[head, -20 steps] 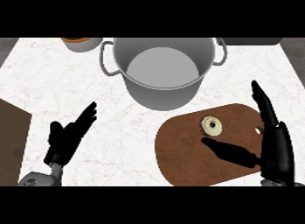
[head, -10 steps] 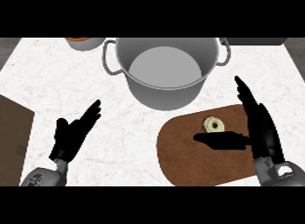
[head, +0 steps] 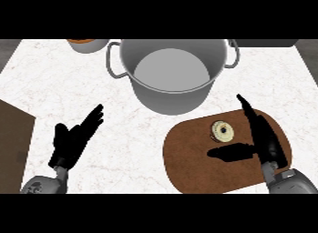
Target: Pick the cupcake from the cutting board and place it in the pot
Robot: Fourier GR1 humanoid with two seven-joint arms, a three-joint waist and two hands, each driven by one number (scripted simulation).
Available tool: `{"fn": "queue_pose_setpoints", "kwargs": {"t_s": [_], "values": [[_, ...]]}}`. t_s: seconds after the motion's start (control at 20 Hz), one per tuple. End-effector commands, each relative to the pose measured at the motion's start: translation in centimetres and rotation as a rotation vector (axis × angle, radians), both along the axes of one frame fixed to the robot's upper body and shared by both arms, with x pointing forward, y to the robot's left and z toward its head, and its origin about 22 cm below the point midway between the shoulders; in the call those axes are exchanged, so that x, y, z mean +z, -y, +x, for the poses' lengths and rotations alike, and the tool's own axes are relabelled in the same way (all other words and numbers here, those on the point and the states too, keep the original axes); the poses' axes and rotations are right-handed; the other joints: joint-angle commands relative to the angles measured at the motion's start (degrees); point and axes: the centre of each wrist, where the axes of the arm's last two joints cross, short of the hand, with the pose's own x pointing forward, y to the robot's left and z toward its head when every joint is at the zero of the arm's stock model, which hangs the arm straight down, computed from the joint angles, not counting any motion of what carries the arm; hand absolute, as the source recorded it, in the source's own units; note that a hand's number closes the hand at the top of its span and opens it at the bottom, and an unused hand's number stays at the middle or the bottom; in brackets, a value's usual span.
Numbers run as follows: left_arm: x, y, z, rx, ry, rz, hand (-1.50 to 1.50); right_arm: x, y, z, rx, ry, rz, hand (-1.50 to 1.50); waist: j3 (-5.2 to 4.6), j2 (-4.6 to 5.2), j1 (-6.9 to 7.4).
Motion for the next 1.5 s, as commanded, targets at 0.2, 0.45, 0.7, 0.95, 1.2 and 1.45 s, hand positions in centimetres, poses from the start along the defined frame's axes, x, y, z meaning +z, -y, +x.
{"fn": "queue_pose_setpoints", "kwargs": {"t_s": [0.2,0.45,0.7,0.95,1.2,1.45], "values": [[-1.2,-0.5,0.4,-0.002,0.001,0.011,0.0,-3.0,3.6,0.4,-0.044,0.067,0.009,-1.5,-0.01,0.02,-0.16],[-1.1,0.2,-0.7,-0.005,-0.002,0.021,0.0,-5.1,3.6,-1.4,-0.009,0.101,0.144,-1.5,0.01,0.03,-0.16],[-1.3,0.6,-1.3,0.016,0.003,0.002,0.0,-6.7,2.4,-2.5,0.005,0.153,0.291,-1.5,0.01,-0.01,-0.13],[0.7,0.0,-0.2,-0.006,-0.006,0.008,0.0,-5.9,3.3,1.2,0.001,0.138,0.377,-1.5,0.0,-0.04,0.11],[-0.1,0.7,-0.7,-0.018,0.0,-0.001,0.0,-10.5,4.0,1.1,-0.026,0.131,0.443,-1.5,0.0,-0.01,0.1],[-0.4,-0.9,-0.1,0.002,-0.004,0.002,0.0,-13.5,3.6,0.4,-0.02,0.136,0.468,-1.5,0.0,0.05,0.08]]}}
